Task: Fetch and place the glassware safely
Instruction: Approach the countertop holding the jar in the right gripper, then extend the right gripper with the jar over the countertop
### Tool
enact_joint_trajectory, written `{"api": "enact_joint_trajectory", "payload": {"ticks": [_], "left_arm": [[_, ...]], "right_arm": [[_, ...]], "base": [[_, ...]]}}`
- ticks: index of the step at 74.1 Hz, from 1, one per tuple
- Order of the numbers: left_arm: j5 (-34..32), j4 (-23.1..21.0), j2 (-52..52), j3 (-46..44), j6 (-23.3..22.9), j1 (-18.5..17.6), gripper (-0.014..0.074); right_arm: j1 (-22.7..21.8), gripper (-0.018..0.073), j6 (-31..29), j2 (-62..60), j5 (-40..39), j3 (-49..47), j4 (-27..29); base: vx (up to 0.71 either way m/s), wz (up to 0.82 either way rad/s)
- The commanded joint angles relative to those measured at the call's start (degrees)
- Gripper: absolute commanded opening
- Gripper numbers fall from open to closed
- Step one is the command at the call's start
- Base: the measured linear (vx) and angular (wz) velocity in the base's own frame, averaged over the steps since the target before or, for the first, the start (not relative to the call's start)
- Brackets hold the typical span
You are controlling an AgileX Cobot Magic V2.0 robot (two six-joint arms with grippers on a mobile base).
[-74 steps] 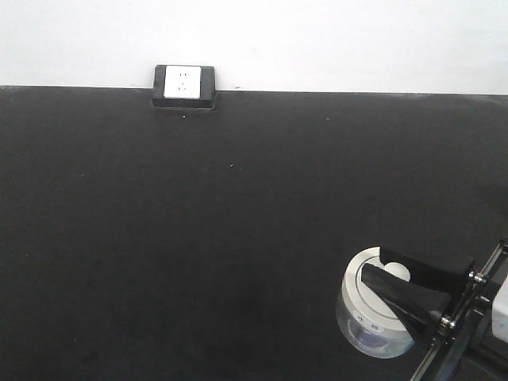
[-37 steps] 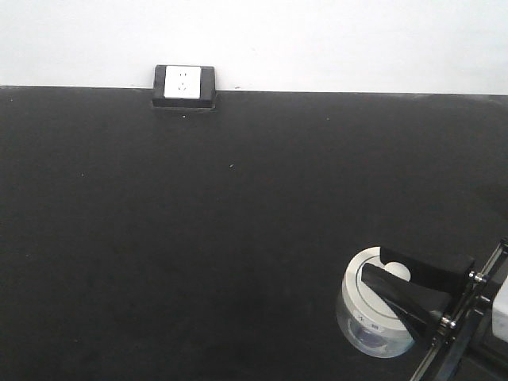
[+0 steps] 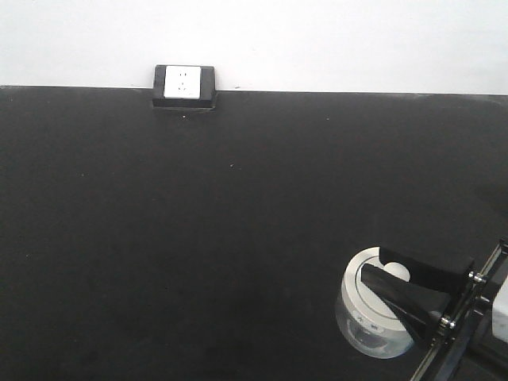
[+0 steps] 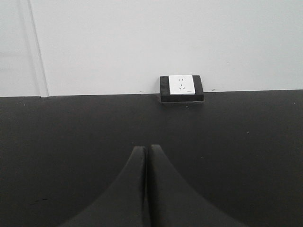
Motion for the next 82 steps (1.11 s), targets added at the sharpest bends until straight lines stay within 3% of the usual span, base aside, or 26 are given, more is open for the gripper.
{"api": "enact_joint_trajectory", "payload": {"ticks": [1, 14, 25, 39, 58, 68, 82], "left_arm": [[-3.8, -0.4, 1.0, -1.5, -0.3, -0.4, -0.0007], [-3.8, -0.4, 1.0, -1.5, -0.3, -0.4, -0.0007], [-3.8, -0.4, 1.0, -1.5, -0.3, -0.4, -0.0007], [-3.8, -0.4, 1.0, -1.5, -0.3, -0.4, -0.0007], [-3.8, -0.4, 1.0, -1.5, -0.3, -0.4, -0.0007], [-3.8, -0.4, 1.0, -1.5, -0.3, -0.4, -0.0007], [-3.8, -0.4, 1.0, -1.5, -0.3, -0.4, -0.0007]], "right_arm": [[-0.1, -0.0001, -1.5, 1.1, 0.0, -2.0, 2.7], [-0.1, -0.0001, -5.4, 5.3, 6.3, -3.9, 8.8], [-0.1, -0.0001, -13.9, 11.1, 6.4, -7.3, 15.4], [-0.1, -0.0001, -27.4, 20.2, -2.1, -10.8, 28.4], [-0.1, -0.0001, -45.6, 33.6, -17.2, -11.2, 53.4], [-0.1, -0.0001, -49.4, 39.9, -24.1, -11.2, 59.6], [-0.1, -0.0001, -50.3, 48.7, -32.4, -12.7, 60.5]], "base": [[0.00, 0.00], [0.00, 0.00], [0.00, 0.00], [0.00, 0.00], [0.00, 0.00], [0.00, 0.00], [0.00, 0.00]]}}
